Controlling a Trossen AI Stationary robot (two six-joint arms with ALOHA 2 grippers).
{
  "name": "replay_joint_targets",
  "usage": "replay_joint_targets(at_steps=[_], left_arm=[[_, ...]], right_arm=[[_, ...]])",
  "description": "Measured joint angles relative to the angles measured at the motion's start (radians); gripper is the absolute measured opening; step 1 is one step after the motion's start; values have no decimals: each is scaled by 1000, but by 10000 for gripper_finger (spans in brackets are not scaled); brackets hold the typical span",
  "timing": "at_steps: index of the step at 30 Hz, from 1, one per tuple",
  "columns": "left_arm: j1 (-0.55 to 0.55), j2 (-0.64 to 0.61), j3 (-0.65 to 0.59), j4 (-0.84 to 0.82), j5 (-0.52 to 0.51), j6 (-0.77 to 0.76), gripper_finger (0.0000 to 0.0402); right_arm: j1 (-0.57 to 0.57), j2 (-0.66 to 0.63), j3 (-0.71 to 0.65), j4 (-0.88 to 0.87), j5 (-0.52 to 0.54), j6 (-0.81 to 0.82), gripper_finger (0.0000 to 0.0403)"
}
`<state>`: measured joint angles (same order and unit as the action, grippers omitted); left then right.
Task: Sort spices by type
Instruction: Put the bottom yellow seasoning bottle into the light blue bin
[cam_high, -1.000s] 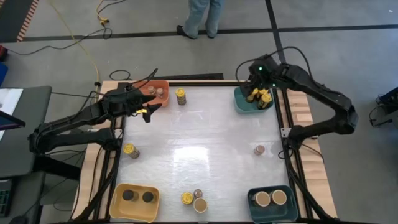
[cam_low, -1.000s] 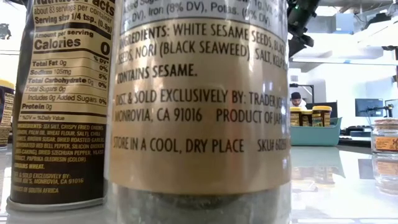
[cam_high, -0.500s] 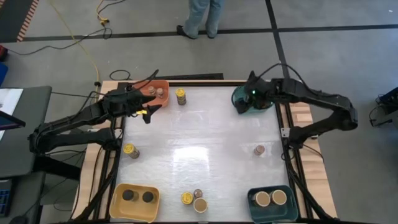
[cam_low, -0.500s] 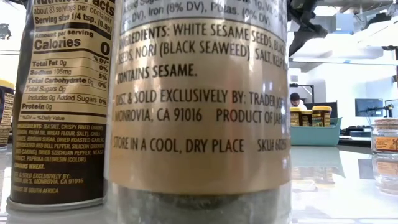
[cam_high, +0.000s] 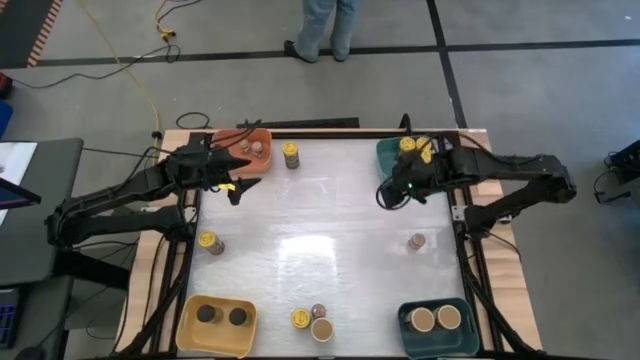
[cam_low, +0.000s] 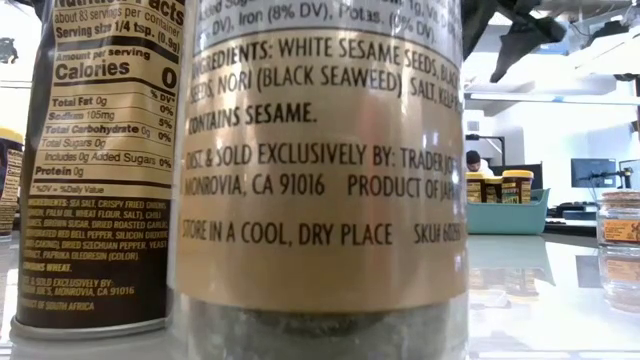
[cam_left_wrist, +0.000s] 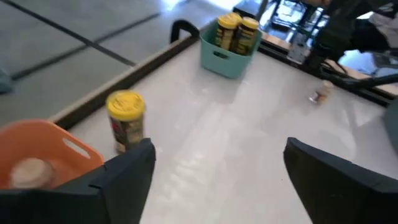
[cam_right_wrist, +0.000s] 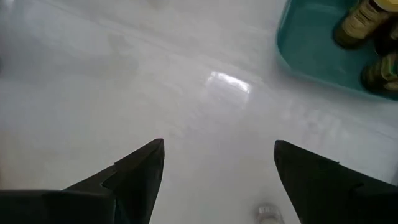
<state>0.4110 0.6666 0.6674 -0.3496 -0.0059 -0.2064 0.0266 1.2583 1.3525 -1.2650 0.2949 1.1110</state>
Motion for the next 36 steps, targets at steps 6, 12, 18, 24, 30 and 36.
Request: replay_joint_targets(at_steps=[6,12,18,24,30,36], left_arm=[[0,0,0,-7,3,-74,361],[-14,15,2,-13,32,-155,361],[-218,122,68,-46,-55,-179,361],[-462,285,189,-80,-222,-246,361],[-670,507,396,-259,-317,-380,361],[-823,774,671,-418,-380,-442,361]], right_arm=[[120,0,0,-80,32,148,329],[232,0,0,-131,82,247,329],[320,0,0,-158,107,301,329],[387,8,0,-164,134,314,329],[440,18,0,-169,134,314,329],[515,40,0,-175,134,313,329]])
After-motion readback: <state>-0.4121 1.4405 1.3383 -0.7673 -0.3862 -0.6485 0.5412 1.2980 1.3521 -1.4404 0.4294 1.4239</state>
